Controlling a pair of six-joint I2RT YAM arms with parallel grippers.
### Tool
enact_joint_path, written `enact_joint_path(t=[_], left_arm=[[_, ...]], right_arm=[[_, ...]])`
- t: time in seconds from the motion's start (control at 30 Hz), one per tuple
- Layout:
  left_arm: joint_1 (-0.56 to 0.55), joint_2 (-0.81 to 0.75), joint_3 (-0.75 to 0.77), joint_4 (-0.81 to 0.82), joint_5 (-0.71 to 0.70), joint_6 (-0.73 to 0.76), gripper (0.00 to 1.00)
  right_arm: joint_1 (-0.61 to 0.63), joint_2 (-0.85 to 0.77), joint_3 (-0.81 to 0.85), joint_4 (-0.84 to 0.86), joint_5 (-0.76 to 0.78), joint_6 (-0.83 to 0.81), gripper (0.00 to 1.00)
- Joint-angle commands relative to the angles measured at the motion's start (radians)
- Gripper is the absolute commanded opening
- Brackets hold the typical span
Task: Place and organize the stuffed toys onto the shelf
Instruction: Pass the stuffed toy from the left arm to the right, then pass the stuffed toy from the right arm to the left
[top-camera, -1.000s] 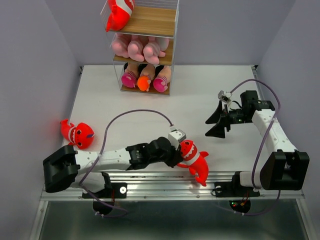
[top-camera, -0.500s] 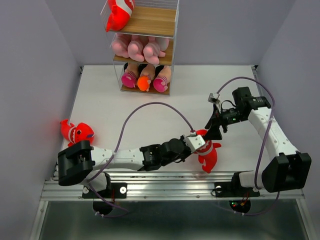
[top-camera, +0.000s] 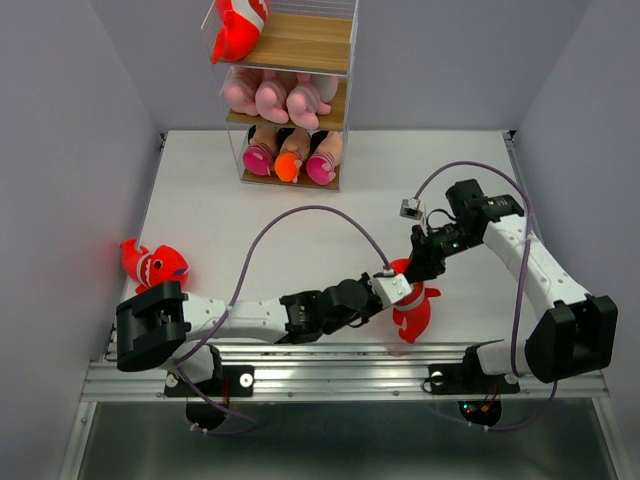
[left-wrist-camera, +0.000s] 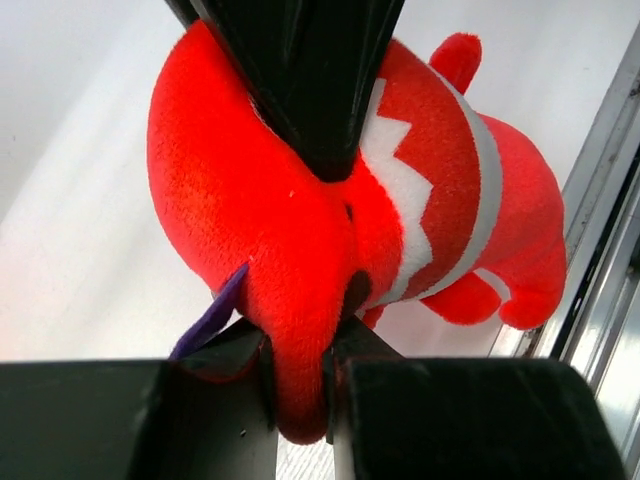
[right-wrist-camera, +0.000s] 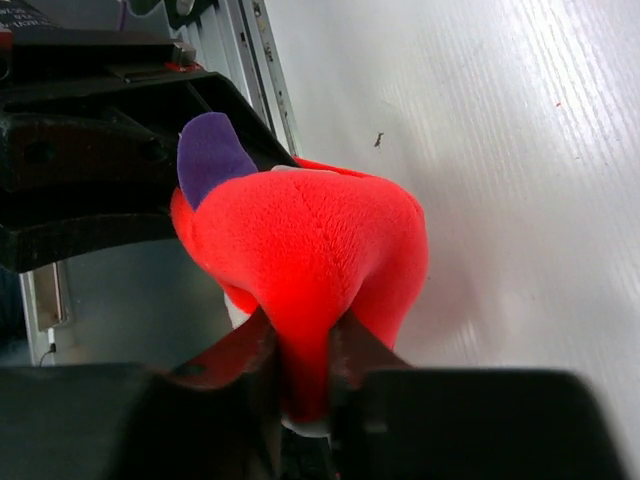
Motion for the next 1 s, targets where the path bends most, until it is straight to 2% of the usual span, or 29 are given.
enact_joint_path(t=[0.0,0.03,0.07,0.1,0.17,0.2,0.23,0.3,0.43,0.5,0.63,0.77,0.83,0.9,0.93,0.97], left_arm=[[0.0,-0.035,0.017,0.185,-0.084,-0.028,0.16],[0.0,-0.047,0.015,0.188,-0.127,-0.074,0.38],[0.032,-0.136,-0.035,0.195,-0.148,-0.226,0.98],[0.033,-0.136,-0.036,0.2,-0.149,-0.228,0.98],[0.091,-0.225,-0.1,0.229,-0.053,-0.409,0.99],[0.112,-0.253,-0.124,0.24,-0.025,-0.41,0.99],[0.164,-0.283,-0.172,0.246,0.005,-0.506,0.99],[0.216,-0.359,-0.241,0.286,0.112,-0.596,0.99],[0.287,-0.445,-0.336,0.373,0.2,-0.749,0.99],[0.293,-0.465,-0.361,0.434,0.227,-0.768,0.99],[0.295,-0.451,-0.378,0.491,0.272,-0.818,0.99],[0.296,-0.388,-0.365,0.568,0.31,-0.846,0.99],[0.296,-0.324,-0.341,0.606,0.328,-0.855,0.99],[0.295,-0.253,-0.316,0.635,0.35,-0.861,0.99],[0.293,-0.226,-0.286,0.642,0.356,-0.864,0.99],[0.293,-0.178,-0.272,0.649,0.362,-0.866,0.99]], right_arm=[[0.048,0.005,-0.019,0.054,-0.058,0.092,0.04],[0.048,0.002,-0.012,0.074,-0.058,0.105,0.01],[0.048,-0.032,0.011,0.176,-0.002,0.207,0.01],[0.048,-0.05,0.011,0.177,-0.001,0.208,0.01],[0.039,-0.104,0.02,0.268,0.052,0.296,0.01],[0.025,-0.104,0.025,0.293,0.066,0.324,0.01],[0.013,-0.127,0.042,0.316,0.081,0.367,0.01],[-0.032,-0.139,0.066,0.367,0.082,0.405,0.01],[-0.172,-0.113,0.111,0.459,-0.033,0.545,0.01],[-0.267,-0.09,0.137,0.5,-0.107,0.591,0.01],[-0.36,-0.024,0.174,0.586,-0.326,0.745,0.01],[-0.371,0.002,0.223,0.623,-0.346,0.85,0.01],[-0.371,-0.021,0.206,0.716,-0.339,0.964,0.01],[-0.371,-0.065,0.166,0.882,-0.33,1.081,0.01],[-0.371,-0.084,0.113,0.949,-0.32,1.202,0.01],[-0.371,-0.102,0.082,1.079,-0.316,1.265,0.01]])
